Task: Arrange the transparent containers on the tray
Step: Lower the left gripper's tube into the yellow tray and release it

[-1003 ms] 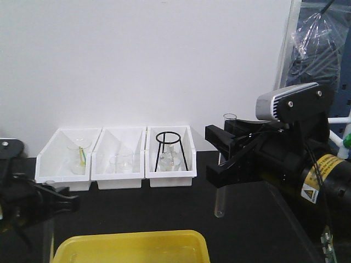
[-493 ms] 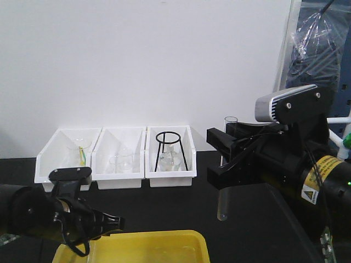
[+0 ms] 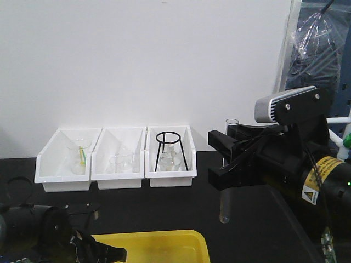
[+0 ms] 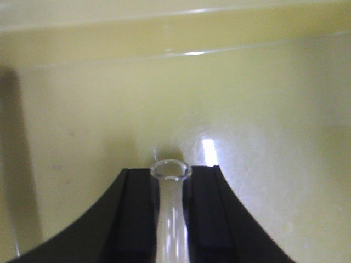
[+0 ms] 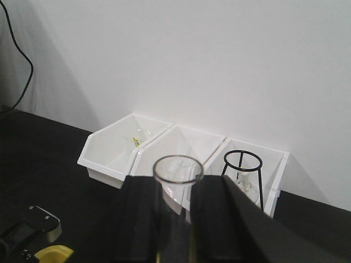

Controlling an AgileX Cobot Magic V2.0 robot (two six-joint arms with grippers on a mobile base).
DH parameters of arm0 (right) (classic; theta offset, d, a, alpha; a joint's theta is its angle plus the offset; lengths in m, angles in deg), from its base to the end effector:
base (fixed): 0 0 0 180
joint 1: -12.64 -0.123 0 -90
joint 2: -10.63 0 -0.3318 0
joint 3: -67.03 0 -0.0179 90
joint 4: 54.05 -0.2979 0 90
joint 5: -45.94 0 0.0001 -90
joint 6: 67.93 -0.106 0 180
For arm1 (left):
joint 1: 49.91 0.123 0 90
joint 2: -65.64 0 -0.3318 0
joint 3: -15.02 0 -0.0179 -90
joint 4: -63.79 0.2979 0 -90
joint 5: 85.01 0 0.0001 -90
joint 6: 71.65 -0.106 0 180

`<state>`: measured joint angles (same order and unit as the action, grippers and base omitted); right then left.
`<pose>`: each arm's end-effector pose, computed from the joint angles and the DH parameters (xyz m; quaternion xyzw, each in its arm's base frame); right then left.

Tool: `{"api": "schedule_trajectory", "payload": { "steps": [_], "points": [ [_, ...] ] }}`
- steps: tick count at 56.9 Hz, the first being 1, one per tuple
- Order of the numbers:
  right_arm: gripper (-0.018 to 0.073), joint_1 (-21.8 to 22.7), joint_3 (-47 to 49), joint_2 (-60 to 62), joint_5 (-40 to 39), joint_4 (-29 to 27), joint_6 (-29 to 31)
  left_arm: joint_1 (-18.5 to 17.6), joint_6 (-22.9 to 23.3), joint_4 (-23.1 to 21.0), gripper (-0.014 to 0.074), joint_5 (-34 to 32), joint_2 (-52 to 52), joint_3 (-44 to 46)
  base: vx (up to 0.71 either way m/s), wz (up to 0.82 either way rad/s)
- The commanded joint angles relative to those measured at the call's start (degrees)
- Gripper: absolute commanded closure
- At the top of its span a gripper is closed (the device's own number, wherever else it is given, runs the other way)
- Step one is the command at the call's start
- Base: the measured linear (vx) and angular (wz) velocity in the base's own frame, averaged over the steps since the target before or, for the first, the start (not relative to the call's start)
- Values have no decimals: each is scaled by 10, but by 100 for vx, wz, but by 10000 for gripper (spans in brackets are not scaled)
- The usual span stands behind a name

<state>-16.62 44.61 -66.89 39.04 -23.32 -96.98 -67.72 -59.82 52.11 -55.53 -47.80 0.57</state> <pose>0.2851 0.1671 0.4057 -0.2141 0.6993 0.1853 0.6564 0.3961 -0.1384 0.1616 -0.0260 0.9782 -0.1142 0.1717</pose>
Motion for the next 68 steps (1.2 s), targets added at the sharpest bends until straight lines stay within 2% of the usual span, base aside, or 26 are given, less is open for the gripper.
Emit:
{"api": "schedule_trajectory", "payload": {
  "steps": [1,10,22,29,47,59,68],
  "points": [
    [571,1,18,16,-38,-1,4,2,17,6,591,-17,20,18,0,0],
    [571,1,18,16,-36,-1,3,2,58,47,553,-11,12,16,0,0],
    [571,1,18,16,-29,-1,3,2,106,117,437,3,8,16,0,0],
    [571,1,18,16,-29,-1,3,2,111,132,344,11,8,16,0,0],
    [571,1,18,16,-29,-1,3,2,111,132,141,27,8,16,0,0],
    [571,1,18,16,-11,-3,0,2,110,159,109,56,21,40,0,0],
    [571,1,18,8,58,-7,-47,2,110,200,109,97,60,101,0,0]
  ]
}}
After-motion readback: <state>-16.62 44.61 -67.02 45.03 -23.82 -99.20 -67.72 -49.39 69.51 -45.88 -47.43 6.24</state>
